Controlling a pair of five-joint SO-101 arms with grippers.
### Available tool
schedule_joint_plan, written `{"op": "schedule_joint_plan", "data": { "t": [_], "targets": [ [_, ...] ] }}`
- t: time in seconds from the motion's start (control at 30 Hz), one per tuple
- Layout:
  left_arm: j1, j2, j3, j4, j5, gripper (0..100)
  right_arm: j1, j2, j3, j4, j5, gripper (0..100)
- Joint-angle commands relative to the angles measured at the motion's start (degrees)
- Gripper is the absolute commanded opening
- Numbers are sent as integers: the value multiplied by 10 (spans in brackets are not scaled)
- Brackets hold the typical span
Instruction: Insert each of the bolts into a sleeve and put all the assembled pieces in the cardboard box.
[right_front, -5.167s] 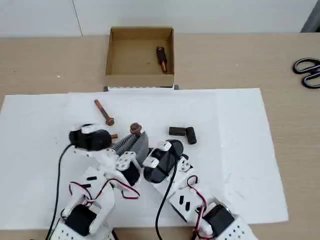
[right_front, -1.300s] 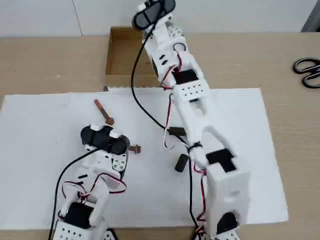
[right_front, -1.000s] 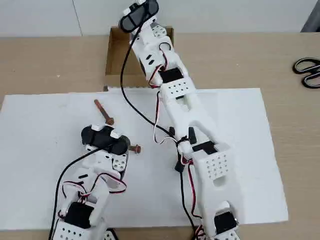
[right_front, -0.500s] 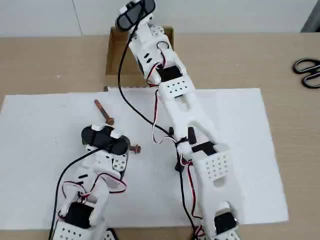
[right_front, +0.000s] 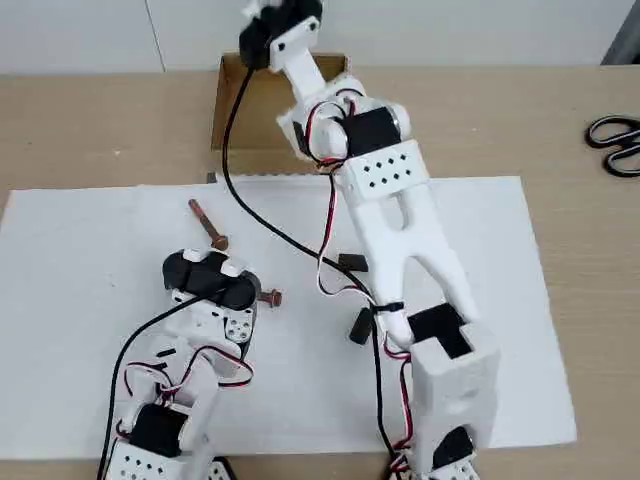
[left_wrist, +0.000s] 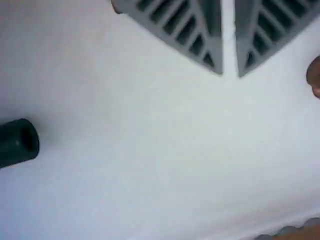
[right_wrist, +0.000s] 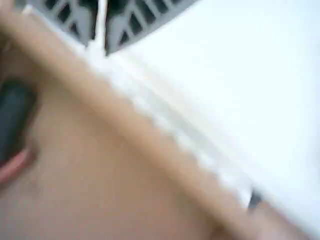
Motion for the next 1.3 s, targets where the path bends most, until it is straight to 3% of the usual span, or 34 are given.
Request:
{"op": "schedule_joint_plan", "data": {
  "t": [0.0, 0.2, 0.4, 0.8, 0.9, 1.03, 1.27],
  "targets": [
    [4, 3, -3, -2, -2, 7, 7, -47, -32, 94, 6, 7],
    [-22, 2, -2, -22, -3, 8, 7, -49, -32, 215, 70, 8],
    [-69, 3, -2, -48, 0, 36, 45, -50, -23, 234, 20, 9],
    [-68, 3, -2, -44, 0, 44, 77, -145, 200, 233, -37, 40],
    [-67, 3, -2, -41, 0, 46, 82, -183, 260, 230, -52, 89],
    [-66, 3, -2, -41, 0, 46, 80, -206, 331, 208, -52, 148],
    [-66, 3, -2, -40, 0, 46, 83, -208, 421, 147, -53, 147]
  ]
}}
